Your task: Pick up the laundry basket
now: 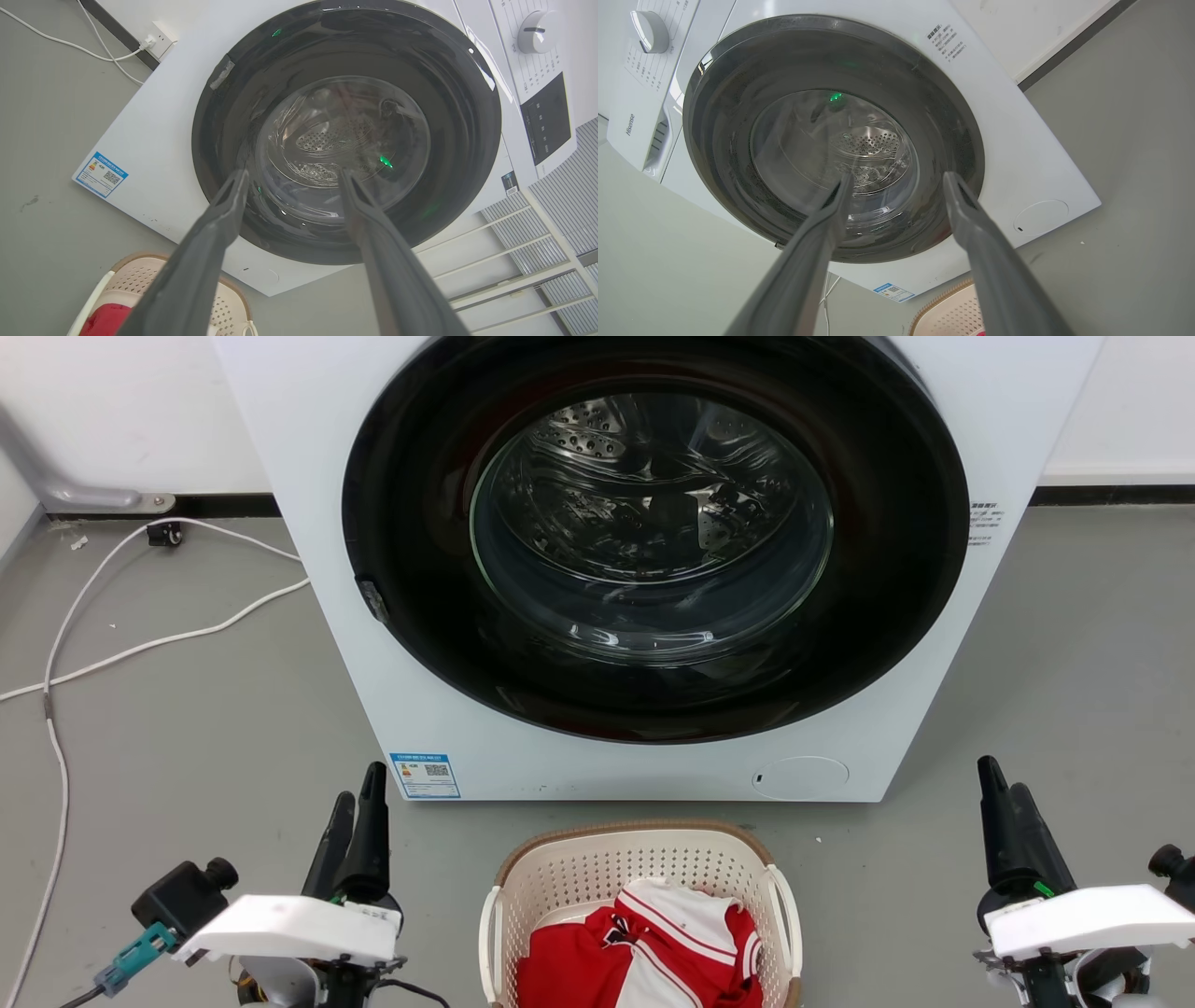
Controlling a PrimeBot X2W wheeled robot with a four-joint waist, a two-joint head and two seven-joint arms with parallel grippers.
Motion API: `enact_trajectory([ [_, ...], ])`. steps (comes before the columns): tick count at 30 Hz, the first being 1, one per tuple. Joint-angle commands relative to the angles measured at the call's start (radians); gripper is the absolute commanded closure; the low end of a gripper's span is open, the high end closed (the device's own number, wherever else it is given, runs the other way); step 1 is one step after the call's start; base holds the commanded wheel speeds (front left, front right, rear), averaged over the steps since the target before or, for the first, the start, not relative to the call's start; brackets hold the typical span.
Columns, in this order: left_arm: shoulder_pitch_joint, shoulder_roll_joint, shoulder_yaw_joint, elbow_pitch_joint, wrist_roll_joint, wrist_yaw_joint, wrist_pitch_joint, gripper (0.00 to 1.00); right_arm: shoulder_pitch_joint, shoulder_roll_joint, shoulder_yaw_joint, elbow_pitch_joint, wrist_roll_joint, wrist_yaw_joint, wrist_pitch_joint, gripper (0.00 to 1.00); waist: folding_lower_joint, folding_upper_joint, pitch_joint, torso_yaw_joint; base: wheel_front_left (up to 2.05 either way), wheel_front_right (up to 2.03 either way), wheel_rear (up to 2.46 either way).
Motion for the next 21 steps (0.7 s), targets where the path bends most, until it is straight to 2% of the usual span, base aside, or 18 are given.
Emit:
enact_trajectory([
  [1,-0.003,0.003,-0.004,-0.017,0.035,0.002,-0.009,0.0,-0.01,0.0,0.001,-0.016,-0.037,0.0,-0.01,0.0,0.0,-0.0001,0.0,0.0,0.0,0.0,0.0],
  [7,0.0,0.002,-0.017,-0.015,0.169,0.015,-0.028,0.0,-0.005,0.001,0.007,-0.02,-0.167,0.0,-0.024,0.0,0.0,-0.0001,-0.002,0.0,0.0,0.0,0.0],
  [21,0.01,0.0,-0.034,-0.023,0.39,0.042,-0.066,0.0,0.007,0.003,0.02,-0.028,-0.379,0.0,-0.046,0.0,0.0,-0.0001,-0.006,-0.002,0.0,0.0,0.0],
])
